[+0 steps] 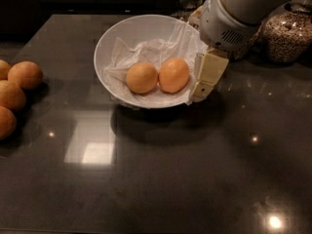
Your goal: Pick orange from white bowl
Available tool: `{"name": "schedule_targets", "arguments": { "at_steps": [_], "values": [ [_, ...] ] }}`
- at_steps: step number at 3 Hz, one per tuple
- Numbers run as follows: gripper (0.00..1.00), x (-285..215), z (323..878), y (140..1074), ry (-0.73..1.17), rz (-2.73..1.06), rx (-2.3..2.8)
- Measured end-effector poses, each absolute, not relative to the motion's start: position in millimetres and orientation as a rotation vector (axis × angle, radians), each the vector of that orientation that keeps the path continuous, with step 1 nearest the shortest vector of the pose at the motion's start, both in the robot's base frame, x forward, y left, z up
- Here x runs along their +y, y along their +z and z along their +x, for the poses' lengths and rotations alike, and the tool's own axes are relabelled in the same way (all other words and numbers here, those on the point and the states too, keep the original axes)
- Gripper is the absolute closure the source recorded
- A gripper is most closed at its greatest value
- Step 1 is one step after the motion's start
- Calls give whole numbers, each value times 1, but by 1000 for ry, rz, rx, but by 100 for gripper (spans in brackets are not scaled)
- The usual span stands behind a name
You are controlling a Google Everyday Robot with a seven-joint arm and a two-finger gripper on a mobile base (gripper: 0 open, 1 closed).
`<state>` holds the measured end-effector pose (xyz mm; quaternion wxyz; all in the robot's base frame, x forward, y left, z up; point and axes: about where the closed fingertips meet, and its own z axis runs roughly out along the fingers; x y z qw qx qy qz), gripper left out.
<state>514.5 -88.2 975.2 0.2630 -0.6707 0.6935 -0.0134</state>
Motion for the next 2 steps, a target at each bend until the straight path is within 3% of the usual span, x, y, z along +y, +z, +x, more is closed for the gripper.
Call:
{"name": "schedule_targets", "arguments": {
  "at_steps": [2],
  "values": [
    [0,-37,542,967,11,-1815,1786]
  ]
}}
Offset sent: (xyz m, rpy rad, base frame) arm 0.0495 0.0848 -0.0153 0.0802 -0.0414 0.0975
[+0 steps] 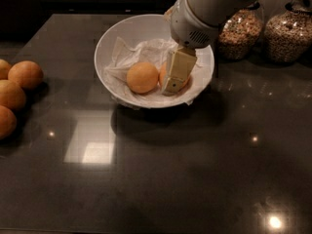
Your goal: Pick orange from white bowl
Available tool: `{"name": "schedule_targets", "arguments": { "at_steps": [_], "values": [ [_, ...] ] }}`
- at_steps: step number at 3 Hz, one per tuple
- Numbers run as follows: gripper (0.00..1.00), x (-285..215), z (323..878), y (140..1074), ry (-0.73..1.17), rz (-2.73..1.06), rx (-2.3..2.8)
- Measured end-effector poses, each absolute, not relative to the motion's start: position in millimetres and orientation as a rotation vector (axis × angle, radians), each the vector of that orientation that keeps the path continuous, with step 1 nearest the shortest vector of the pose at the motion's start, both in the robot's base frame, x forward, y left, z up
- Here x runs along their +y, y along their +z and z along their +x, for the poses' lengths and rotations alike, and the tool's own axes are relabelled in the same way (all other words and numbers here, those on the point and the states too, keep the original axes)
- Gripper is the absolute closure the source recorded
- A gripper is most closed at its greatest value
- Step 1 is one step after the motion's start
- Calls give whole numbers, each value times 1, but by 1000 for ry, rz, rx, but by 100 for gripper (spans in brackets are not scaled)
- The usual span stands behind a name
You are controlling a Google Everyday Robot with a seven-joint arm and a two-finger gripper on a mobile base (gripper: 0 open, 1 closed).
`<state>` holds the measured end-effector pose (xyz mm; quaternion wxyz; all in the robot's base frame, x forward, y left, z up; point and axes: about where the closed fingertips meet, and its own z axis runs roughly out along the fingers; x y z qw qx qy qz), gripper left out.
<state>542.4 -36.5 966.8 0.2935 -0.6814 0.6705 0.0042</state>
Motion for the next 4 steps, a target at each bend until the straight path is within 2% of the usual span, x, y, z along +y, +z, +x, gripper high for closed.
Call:
{"name": "schedule_targets", "arguments": {
  "at_steps": [2,4],
  "values": [
    [0,-5,570,947,50,-1873,1745],
    [2,-6,596,913,46,-1891,1771]
  ]
}}
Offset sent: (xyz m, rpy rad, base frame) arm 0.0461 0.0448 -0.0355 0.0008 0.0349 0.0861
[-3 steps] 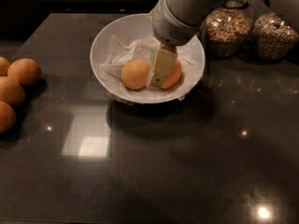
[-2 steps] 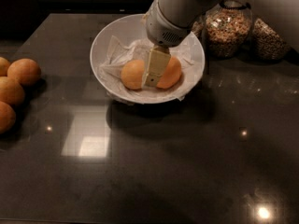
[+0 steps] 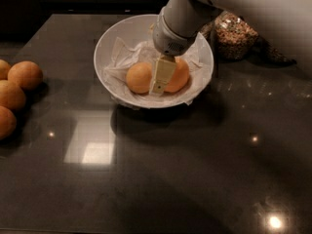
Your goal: Pick orange from white bowl
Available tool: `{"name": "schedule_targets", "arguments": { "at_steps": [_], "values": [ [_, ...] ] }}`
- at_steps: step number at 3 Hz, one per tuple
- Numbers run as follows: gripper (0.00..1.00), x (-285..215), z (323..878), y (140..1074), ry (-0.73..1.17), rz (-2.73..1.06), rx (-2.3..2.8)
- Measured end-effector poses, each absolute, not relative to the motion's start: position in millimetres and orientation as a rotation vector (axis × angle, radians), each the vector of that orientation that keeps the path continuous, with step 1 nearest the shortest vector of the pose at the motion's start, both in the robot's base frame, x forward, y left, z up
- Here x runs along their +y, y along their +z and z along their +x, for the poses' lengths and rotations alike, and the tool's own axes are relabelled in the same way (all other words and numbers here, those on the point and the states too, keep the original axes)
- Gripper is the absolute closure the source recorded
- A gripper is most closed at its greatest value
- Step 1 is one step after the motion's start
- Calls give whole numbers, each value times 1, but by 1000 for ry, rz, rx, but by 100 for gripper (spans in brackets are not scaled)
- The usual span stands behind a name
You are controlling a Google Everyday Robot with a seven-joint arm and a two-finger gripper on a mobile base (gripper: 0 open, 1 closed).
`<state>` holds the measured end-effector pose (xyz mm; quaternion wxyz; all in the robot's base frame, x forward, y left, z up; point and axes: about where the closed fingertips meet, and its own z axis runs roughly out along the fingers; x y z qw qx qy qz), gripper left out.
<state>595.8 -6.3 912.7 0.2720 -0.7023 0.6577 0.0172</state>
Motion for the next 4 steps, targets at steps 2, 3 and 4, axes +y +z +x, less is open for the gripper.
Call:
{"name": "schedule_targets", "arguments": {
  "at_steps": [2,3,4],
  "values": [
    [17,-3,605,900,34,-1919,1753],
    [23,6,600,904,30,-1943,1714],
    [24,7,600,903,31,-1946,1711]
  ]
}}
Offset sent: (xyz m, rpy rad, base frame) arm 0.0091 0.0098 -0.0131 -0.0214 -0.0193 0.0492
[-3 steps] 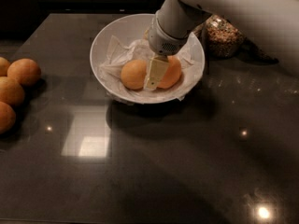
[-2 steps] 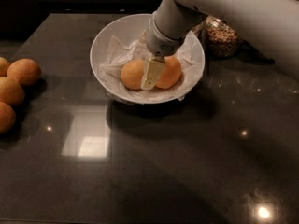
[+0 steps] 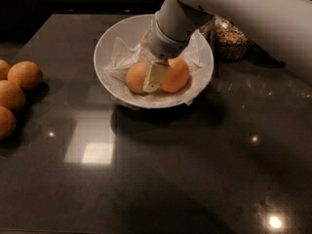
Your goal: Pick orange from white bowl
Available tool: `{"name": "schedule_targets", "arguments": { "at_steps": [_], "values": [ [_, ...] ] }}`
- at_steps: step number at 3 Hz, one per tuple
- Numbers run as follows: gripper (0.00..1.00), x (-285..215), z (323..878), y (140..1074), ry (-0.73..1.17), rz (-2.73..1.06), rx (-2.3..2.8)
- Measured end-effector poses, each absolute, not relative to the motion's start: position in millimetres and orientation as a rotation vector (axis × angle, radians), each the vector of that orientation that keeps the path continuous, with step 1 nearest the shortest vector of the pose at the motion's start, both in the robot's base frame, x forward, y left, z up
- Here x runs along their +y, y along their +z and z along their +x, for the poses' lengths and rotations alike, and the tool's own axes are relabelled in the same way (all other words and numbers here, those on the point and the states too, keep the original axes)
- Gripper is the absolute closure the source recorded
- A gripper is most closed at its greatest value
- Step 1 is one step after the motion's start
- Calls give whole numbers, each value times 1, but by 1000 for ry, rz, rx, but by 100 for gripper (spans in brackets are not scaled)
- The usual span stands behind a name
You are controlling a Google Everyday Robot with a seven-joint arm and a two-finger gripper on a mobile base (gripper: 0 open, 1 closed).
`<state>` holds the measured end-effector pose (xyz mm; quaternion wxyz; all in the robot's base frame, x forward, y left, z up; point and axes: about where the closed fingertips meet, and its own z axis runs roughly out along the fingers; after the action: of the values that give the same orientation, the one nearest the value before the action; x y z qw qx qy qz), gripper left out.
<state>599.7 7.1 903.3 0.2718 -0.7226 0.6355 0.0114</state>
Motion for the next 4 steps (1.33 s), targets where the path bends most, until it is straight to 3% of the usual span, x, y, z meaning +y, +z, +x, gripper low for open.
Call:
{"name": "schedule_targets", "arguments": {
  "at_steps": [4],
  "values": [
    [27,32,602,867,118,-2018,1718]
  ]
}}
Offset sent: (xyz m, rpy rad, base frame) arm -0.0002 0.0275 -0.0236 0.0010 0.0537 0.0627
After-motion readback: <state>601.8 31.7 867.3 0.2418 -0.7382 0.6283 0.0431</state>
